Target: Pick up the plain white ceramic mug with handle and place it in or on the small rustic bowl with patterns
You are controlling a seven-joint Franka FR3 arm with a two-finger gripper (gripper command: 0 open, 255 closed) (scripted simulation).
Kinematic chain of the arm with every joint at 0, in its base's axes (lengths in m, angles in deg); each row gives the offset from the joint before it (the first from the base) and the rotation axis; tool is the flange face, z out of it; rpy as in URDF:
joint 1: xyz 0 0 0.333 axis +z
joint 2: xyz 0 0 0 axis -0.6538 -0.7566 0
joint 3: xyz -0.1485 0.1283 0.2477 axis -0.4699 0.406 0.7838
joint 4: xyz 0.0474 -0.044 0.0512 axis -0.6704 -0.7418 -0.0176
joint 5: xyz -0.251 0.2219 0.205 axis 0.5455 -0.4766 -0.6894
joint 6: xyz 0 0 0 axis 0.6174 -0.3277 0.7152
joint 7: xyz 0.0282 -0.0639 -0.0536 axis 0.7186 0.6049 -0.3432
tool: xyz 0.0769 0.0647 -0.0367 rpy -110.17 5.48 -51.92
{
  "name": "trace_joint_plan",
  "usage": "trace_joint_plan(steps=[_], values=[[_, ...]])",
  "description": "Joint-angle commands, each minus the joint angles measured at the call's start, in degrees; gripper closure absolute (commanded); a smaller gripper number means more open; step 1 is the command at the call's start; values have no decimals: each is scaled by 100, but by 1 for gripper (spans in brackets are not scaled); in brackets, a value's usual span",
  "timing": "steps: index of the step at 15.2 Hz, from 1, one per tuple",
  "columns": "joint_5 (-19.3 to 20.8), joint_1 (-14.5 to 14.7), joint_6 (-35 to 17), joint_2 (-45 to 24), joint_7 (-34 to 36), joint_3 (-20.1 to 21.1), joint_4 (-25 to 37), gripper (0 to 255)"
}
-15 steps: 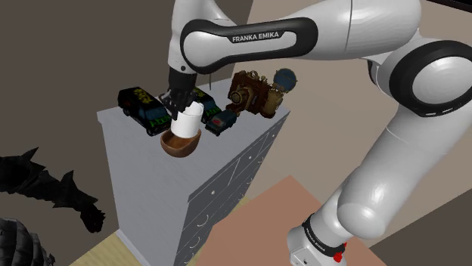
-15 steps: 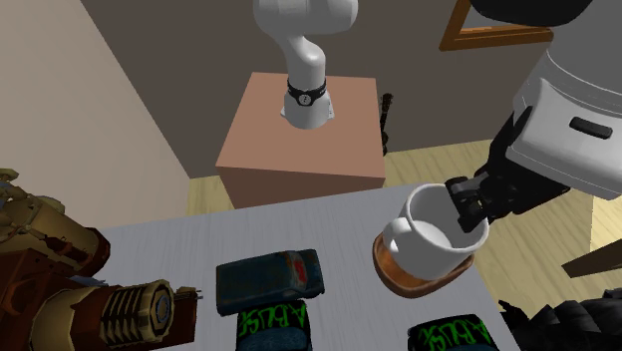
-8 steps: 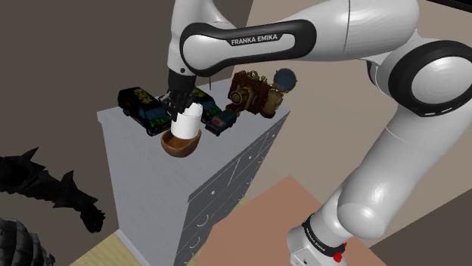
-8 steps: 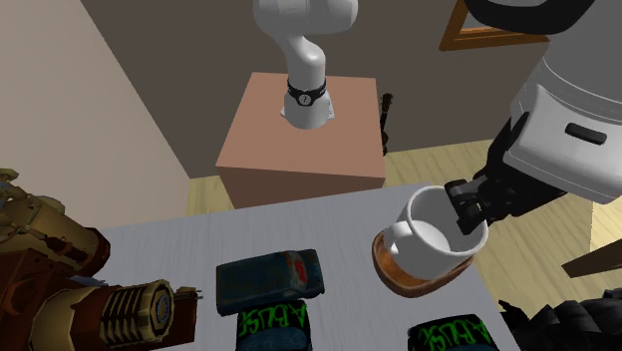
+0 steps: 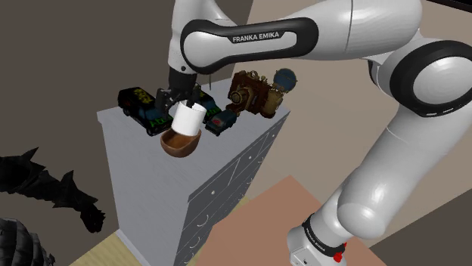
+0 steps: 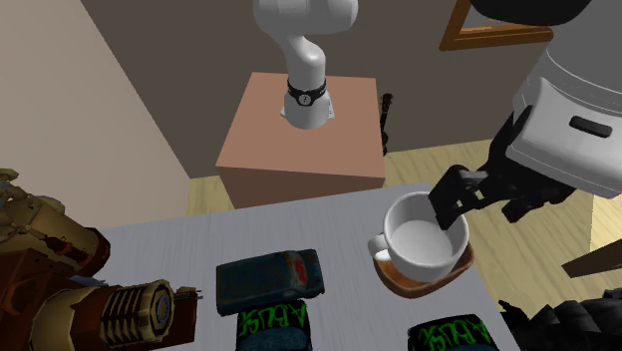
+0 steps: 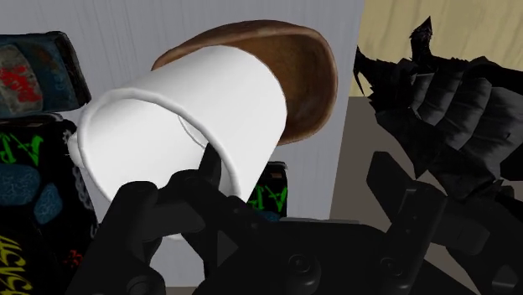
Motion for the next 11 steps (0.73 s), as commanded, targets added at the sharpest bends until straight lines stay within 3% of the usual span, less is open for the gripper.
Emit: trace_joint_plan(steps=[1,3,11], values=[[-32,0,272,69,-18,8,206,0],[-69,-4,596,149,-43,13,456,0],[-69,-4,596,149,-43,12,456,0]])
